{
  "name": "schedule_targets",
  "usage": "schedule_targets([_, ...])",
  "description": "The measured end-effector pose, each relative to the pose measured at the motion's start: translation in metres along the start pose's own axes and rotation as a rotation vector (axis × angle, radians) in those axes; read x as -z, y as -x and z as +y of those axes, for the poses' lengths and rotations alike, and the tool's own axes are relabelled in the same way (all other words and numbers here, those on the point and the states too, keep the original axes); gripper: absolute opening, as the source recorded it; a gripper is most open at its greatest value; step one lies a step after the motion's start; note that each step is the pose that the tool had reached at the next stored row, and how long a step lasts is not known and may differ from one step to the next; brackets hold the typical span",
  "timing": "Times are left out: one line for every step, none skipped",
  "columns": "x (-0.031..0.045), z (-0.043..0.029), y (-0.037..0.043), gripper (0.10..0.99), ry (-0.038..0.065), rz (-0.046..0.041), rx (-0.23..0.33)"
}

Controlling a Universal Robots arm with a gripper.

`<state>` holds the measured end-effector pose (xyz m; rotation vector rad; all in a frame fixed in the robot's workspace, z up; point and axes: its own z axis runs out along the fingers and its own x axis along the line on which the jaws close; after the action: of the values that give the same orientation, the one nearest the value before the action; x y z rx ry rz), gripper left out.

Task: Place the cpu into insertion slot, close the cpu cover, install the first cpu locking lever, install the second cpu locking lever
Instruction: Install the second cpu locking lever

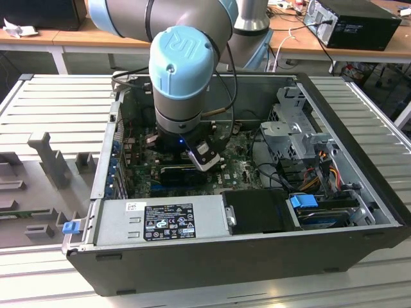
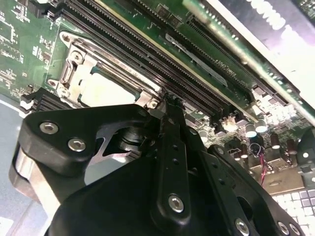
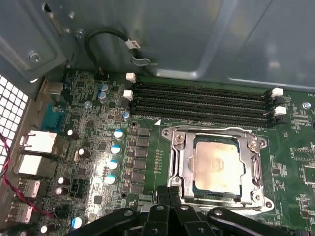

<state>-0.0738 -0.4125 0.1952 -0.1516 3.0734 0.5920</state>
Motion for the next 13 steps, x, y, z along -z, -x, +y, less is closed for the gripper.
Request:
schedule_targets([-0.0004, -0.0001, 0.0000, 0.106, 0.004, -0.0004, 0.000])
schedule_targets([-0.0008, 0.0000, 0.0000, 0.106, 0.007, -0.0007, 0.000])
schedule_targets([-0.0016, 0.0001, 0.0000, 0.106, 0.013, -0.0013, 0.000])
schedule_targets([-0.0020, 0.0000, 0.0000, 0.106, 0.017, -0.0015, 0.000])
schedule_targets([-0.0029, -0.0002, 0.0000, 0.106, 0.021, -0.0020, 0.000])
schedule_targets([-0.0042, -0.0006, 0.0000, 0.106, 0.024, -0.0026, 0.000])
schedule_targets([-0.0050, -0.0009, -0.0001, 0.106, 0.025, -0.0025, 0.000])
schedule_targets([-0.0059, -0.0014, -0.0012, 0.106, 0.031, -0.0028, 0.000])
schedule_targets([-0.0057, -0.0012, -0.0012, 0.106, 0.032, -0.0030, 0.000])
schedule_targets([-0.0052, -0.0008, -0.0012, 0.106, 0.033, -0.0033, 0.001])
schedule_targets([-0.0041, 0.0002, -0.0013, 0.106, 0.033, -0.0035, 0.000])
schedule_targets([-0.0032, 0.0005, -0.0013, 0.106, 0.033, -0.0033, 0.000])
schedule_targets([-0.0023, 0.0009, -0.0013, 0.106, 0.033, -0.0032, 0.000])
